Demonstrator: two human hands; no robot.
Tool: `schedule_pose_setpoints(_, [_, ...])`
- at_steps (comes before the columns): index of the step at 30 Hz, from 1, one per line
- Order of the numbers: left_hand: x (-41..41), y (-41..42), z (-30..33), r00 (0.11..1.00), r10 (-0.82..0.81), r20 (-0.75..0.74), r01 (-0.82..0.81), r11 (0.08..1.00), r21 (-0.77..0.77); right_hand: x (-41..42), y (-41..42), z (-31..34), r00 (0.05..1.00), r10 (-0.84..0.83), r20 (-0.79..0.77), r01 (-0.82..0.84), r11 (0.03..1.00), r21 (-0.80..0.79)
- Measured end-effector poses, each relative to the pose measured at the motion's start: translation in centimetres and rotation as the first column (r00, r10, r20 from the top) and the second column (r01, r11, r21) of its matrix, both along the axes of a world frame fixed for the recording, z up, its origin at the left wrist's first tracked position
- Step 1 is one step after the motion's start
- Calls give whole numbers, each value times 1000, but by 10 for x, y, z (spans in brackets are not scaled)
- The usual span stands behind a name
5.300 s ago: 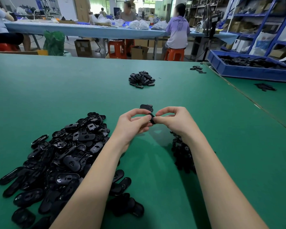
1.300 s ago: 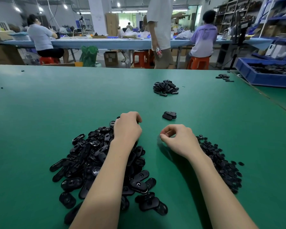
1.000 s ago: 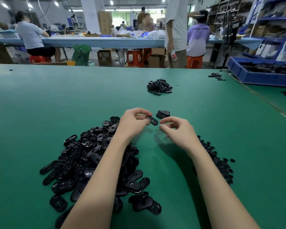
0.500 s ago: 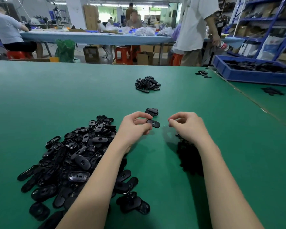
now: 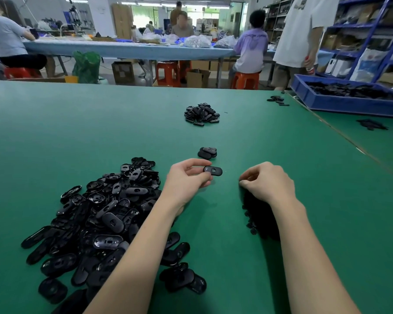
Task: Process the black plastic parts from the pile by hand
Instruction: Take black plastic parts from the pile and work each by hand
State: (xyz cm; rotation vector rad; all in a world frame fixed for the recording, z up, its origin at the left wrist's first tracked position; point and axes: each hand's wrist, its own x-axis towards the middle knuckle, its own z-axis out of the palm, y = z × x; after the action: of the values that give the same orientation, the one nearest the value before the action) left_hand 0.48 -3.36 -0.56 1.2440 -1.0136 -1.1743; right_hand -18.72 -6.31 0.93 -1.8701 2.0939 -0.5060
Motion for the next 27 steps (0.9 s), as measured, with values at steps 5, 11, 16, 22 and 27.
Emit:
schedule_pose_setpoints(5, [0,-1,-4,1000,4,-16,-4,1000,3,2,0,-2,1000,4,-13,-4,1000,-11])
schedule_pose_setpoints(11, [1,-2,-5,999,34,20,-34,999,-17,7,-3,-1,897,126,423,-82,989,-121])
schedule_pose_setpoints(16, [2,-3,-5,987,51,154,-40,997,-71,15,-1,3,654,218,725,-202,973,-111])
schedule_pose_setpoints(22, [3,-2,-4,977,68,202,-53,996,-76,13,-6,-2,844,159,513,-144,987,-69])
schedule_pose_setpoints(27, [6,-4,-6,969,116,218,-102,992,-77,13,-4,3,964,230,137,-235,972,22])
